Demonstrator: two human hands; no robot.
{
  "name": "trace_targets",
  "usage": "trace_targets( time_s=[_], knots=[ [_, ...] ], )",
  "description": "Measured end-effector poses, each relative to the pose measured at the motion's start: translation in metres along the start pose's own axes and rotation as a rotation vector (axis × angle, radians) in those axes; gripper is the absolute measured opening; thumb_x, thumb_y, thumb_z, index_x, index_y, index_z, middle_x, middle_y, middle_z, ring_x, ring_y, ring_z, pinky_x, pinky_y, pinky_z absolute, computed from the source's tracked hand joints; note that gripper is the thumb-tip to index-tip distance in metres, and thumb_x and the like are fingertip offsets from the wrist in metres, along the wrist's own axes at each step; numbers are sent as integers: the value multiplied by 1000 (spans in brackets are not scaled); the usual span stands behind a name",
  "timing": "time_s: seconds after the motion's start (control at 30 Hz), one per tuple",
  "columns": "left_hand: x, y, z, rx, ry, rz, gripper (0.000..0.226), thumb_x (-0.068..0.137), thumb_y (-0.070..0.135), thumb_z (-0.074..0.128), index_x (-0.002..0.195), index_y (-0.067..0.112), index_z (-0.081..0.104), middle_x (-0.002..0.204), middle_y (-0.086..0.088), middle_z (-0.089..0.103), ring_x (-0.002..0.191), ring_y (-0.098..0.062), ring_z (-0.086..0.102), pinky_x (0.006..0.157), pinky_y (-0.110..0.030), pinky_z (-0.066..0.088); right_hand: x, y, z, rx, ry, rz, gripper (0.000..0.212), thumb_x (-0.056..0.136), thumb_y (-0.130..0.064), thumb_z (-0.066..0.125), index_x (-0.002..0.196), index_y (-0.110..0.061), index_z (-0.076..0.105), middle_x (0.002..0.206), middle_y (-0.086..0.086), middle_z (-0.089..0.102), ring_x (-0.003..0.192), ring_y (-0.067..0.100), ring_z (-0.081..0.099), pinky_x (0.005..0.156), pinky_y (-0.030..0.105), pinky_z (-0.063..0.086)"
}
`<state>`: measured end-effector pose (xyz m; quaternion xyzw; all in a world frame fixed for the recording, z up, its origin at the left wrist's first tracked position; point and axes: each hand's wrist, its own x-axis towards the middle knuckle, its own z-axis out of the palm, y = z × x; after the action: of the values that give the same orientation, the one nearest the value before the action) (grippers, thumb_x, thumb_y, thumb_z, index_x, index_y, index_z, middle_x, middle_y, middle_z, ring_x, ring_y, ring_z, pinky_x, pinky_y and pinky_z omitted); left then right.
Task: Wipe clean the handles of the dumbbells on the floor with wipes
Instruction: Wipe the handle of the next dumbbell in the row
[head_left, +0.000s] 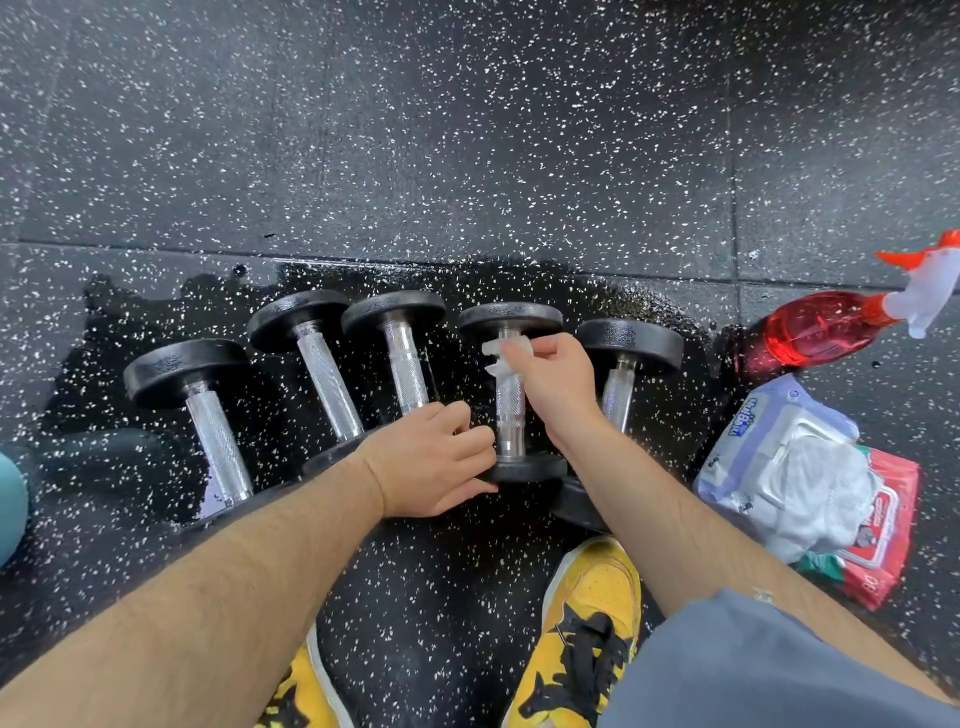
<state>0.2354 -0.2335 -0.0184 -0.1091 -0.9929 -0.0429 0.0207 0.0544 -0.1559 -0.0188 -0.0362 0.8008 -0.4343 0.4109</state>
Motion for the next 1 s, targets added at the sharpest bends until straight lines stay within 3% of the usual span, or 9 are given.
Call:
trace_targets(
  time_s=[0.1, 0.3, 0.47, 0.63, 0.8, 0.9, 1.0],
  knots=[
    [1, 0, 1, 7, 14, -5, 38, 106, 50, 44, 95, 18, 61, 88, 4, 49, 78, -19, 38, 65, -30, 39, -4, -7, 6, 1, 89, 6, 40, 75, -40, 82, 96, -14, 60, 90, -4, 63, 76, 11, 59, 64, 26, 42],
    [1, 1, 2, 1, 26, -6, 40, 106, 51, 44, 98, 17, 65, 88, 3, 49, 77, -19, 39, 63, -32, 42, -3, -17, 25, -60, 188, -4, 51, 79, -25, 79, 108, -8, 41, 84, -4, 49, 68, 9, 49, 52, 23, 35],
    [1, 1, 2, 5, 45, -8, 41, 105, 51, 45, 96, 17, 65, 88, 3, 49, 77, -20, 39, 63, -32, 42, -3, -13, 32, -111, 217, -14, 55, 80, -23, 79, 105, -11, 32, 82, -5, 47, 65, 7, 48, 50, 21, 35],
    [2, 1, 3, 0, 48, -28, 40, 104, 52, 48, 93, 17, 65, 87, 3, 51, 78, -21, 41, 63, -34, 42, -1, -13, 37, -90, 226, 21, 55, 80, -23, 78, 103, -13, 30, 81, -5, 44, 63, 7, 44, 51, 25, 34],
    [1, 1, 2, 4, 37, -14, 39, 104, 51, 48, 94, 17, 64, 87, 3, 51, 78, -21, 42, 63, -33, 42, 2, -12, 31, 18, 174, 54, 47, 79, -26, 77, 106, -9, 42, 87, -2, 53, 73, 14, 55, 58, 28, 40],
    [1, 1, 1, -3, 30, -15, 39, 105, 51, 47, 95, 17, 64, 88, 3, 51, 79, -20, 40, 64, -33, 43, 2, -8, 24, 146, 153, 66, 36, 76, -30, 80, 91, -13, 53, 80, -4, 58, 66, 12, 54, 60, 29, 41],
    [0, 1, 1, -10, 23, -12, 38, 105, 51, 48, 96, 18, 63, 88, 4, 51, 79, -20, 40, 65, -33, 44, 3, -4, 18, 222, 91, 79, 33, 81, -29, 80, 75, -19, 49, 74, -2, 52, 65, 12, 48, 63, 30, 42]
  ],
)
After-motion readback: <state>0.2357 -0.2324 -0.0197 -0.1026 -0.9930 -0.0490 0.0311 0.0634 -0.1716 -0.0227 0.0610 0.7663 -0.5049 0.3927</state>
